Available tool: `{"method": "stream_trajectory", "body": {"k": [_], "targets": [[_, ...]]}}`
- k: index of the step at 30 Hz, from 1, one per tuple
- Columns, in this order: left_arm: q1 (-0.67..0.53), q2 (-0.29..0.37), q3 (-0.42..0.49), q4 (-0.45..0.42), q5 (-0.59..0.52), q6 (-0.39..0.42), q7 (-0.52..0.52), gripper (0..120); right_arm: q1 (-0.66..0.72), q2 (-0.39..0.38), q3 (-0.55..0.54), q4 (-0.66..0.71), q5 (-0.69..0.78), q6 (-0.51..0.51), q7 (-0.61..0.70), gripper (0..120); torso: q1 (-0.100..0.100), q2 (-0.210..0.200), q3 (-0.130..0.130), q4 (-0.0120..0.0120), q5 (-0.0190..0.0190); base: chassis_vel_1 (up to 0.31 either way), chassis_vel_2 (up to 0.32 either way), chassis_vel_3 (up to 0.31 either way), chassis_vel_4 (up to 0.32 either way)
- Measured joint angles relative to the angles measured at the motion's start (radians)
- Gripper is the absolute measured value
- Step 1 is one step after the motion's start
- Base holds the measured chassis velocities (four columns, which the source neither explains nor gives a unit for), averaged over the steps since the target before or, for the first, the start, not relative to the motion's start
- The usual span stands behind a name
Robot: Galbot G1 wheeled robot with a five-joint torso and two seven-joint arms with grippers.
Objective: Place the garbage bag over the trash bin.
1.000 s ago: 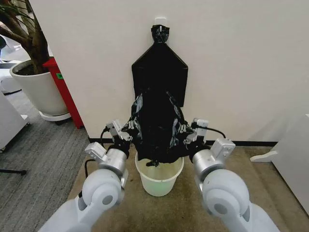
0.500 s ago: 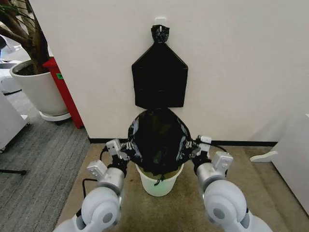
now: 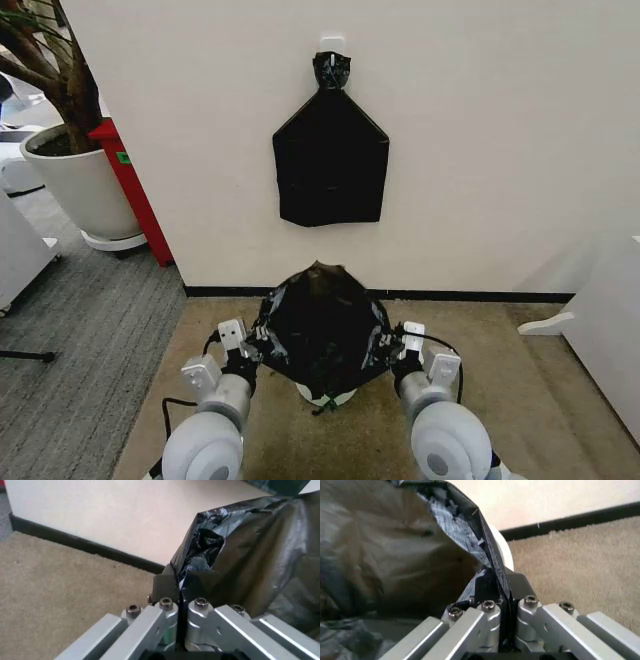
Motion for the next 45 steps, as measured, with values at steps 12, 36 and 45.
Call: {"method": "stream_trajectory", "body": {"k": [12, 36, 45], "targets": [[-0.012, -0.013, 0.014, 0.089, 0.026, -0.023, 0.008, 0, 0.000, 0.009, -0.012, -0.070, -0.021, 0.014, -0.010, 0, 0.000, 0.000, 0.000, 0.0000, 0.0000, 0.000, 0.000, 0.000, 0.000], [-0.029, -0.058, 0.023, 0.271, 0.139, -0.142, 0.070, 0, -0.026, 0.052, 0.001, -0.152, -0.109, 0.072, -0.075, 0, 0.000, 0.000, 0.000, 0.0000, -0.0001, 0.000, 0.000, 0.000, 0.000], [-0.075, -0.098, 0.032, 0.395, 0.172, -0.208, 0.117, 0, -0.001, 0.078, 0.009, -0.192, -0.130, 0.099, -0.100, 0, 0.000, 0.000, 0.000, 0.0000, -0.0001, 0.000, 0.000, 0.000, 0.000]]}}
